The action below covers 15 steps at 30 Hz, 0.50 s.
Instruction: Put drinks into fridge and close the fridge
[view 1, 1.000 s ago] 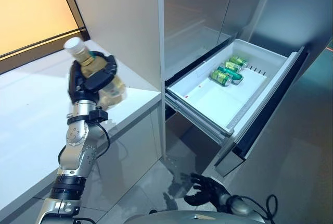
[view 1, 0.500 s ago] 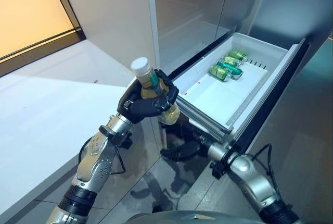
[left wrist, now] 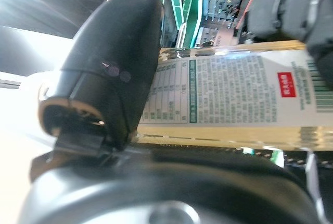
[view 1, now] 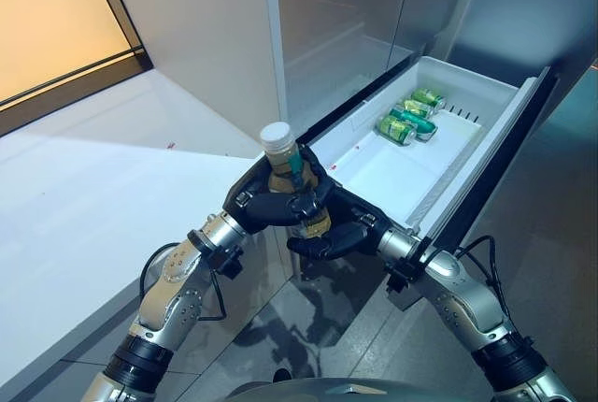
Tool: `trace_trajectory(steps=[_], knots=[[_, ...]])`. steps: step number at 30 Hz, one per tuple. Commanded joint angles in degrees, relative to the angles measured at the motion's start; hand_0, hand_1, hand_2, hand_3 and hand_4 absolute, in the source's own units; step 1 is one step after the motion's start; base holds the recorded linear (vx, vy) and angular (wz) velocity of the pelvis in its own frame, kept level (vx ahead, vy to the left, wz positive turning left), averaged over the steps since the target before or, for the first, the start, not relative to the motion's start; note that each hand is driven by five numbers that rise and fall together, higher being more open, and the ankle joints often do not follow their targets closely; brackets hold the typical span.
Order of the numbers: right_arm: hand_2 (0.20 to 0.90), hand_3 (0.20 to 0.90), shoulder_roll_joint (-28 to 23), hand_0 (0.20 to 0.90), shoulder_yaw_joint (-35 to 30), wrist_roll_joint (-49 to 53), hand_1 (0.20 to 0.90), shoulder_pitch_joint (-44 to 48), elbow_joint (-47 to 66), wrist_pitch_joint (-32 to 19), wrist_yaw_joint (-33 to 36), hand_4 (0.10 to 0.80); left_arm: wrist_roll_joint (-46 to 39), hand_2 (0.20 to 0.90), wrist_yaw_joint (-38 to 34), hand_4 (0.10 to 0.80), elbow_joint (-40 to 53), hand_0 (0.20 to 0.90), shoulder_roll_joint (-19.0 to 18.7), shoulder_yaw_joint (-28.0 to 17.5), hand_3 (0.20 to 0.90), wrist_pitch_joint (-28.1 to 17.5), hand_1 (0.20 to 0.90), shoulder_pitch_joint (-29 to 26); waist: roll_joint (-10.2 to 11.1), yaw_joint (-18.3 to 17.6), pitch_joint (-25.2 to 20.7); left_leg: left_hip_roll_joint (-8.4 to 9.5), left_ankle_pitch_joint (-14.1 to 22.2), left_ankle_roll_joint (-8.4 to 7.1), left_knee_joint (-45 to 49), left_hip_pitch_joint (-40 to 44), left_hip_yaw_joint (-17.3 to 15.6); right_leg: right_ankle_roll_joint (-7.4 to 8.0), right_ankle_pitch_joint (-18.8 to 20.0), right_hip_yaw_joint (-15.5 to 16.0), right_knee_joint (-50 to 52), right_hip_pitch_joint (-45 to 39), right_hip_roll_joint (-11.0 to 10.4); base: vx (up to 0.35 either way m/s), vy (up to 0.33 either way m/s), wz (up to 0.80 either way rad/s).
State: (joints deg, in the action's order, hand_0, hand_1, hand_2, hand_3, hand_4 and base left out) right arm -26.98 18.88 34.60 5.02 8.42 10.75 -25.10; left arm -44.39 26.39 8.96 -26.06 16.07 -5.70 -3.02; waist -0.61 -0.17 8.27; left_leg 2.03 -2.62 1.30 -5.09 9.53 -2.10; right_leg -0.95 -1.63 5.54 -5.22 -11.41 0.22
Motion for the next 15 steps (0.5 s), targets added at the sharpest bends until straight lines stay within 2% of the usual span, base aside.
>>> trace_trajectory(steps=[1, 5, 9, 12, 13, 14, 15], knots=[[0.9, 0.9, 1.6, 0.9, -0.8, 6.8, 0.9, 7.6, 9.6, -2.6, -3.1, 0.8, 0.7, 0.3, -1.2, 0.1, 5.5, 0.3, 1.2, 0.8, 0.2, -7.7, 0.3, -9.3, 0.8, -0.1, -3.7, 0.93, 5.0, 0.81, 0.1, 0.7, 0.5, 3.23, -1.3, 0.5, 3.7, 2.8, 0.0, 0.0, 0.0, 0.0], [0.9, 0.9, 1.0, 0.9, -0.1, 7.0, 0.9, 8.2, 9.8, -2.6, -4.2, 0.8, 4.6, 0.3, -3.4, 0.1, 4.4, 0.3, 0.5, 1.5, 0.2, -10.8, 0.3, -9.9, 1.0, -0.1, -3.8, 0.85, 5.1, 0.72, 0.2, 0.7, 0.3, 3.22, -1.3, 0.5, 3.7, 2.8, 0.0, 0.0, 0.0, 0.0], [0.9, 0.9, 0.5, 0.9, 0.2, 5.7, 0.9, 8.6, 10.3, -2.7, -3.7, 0.8, 5.4, 0.3, -4.0, 0.1, 3.9, 0.3, 0.1, 2.2, 0.2, -10.2, 0.3, -10.2, 1.2, -0.2, -3.8, 0.81, 5.1, 0.68, 0.3, 0.7, 0.1, 3.21, -1.2, 0.4, 3.6, 2.8, 0.1, 0.0, 0.0, 0.0], [0.9, 0.9, -0.6, 0.9, -0.2, 6.5, 0.9, 9.2, 10.5, -2.1, -2.9, 0.8, 2.9, 0.3, -2.6, 0.1, 3.9, 0.3, -0.1, 2.4, 0.2, -9.7, 0.3, -10.2, 1.2, -0.4, -3.9, 0.76, 5.1, 0.65, 0.4, 0.7, 0.0, 3.21, -1.1, 0.2, 3.6, 2.8, 0.2, 0.0, 0.0, 0.0], [0.559, 0.502, -0.6, 0.559, -0.3, 6.5, 0.559, 9.1, 10.5, -1.8, -2.7, 0.402, 1.9, 0.3, -1.9, 0.1, 3.9, 0.3, 0.1, 2.5, 0.2, -9.8, 0.3, -10.2, 1.2, -0.5, -3.8, 0.76, 5.1, 0.65, 0.4, 0.8, 0.0, 3.22, -1.1, 0.2, 3.5, 2.8, 0.2, 0.0, 0.0, 0.0], [0.3, 0.2, -0.5, 0.3, -0.3, 6.4, 0.3, 9.0, 10.4, -1.9, -2.3, 0.1, 1.0, 0.3, -1.2, 0.1, 4.0, 0.3, 0.4, 2.6, 0.2, -10.0, 0.3, -10.2, 1.2, -0.5, -3.8, 0.75, 5.1, 0.65, 0.4, 0.8, -0.1, 3.22, -1.1, 0.1, 3.5, 2.7, 0.2, 0.0, 0.0, 0.0], [0.3, 0.2, -0.4, 0.3, -0.4, 6.1, 0.3, 8.9, 10.4, -1.9, -2.3, 0.1, -0.4, 0.3, -0.1, 0.1, 4.2, 0.3, 1.0, 2.8, 0.2, -11.2, 0.3, -10.1, 1.2, -0.6, -3.8, 0.73, 5.1, 0.65, 0.4, 0.8, -0.1, 3.2, -1.1, 0.1, 3.5, 2.8, 0.2, 0.0, 0.0, 0.0]])
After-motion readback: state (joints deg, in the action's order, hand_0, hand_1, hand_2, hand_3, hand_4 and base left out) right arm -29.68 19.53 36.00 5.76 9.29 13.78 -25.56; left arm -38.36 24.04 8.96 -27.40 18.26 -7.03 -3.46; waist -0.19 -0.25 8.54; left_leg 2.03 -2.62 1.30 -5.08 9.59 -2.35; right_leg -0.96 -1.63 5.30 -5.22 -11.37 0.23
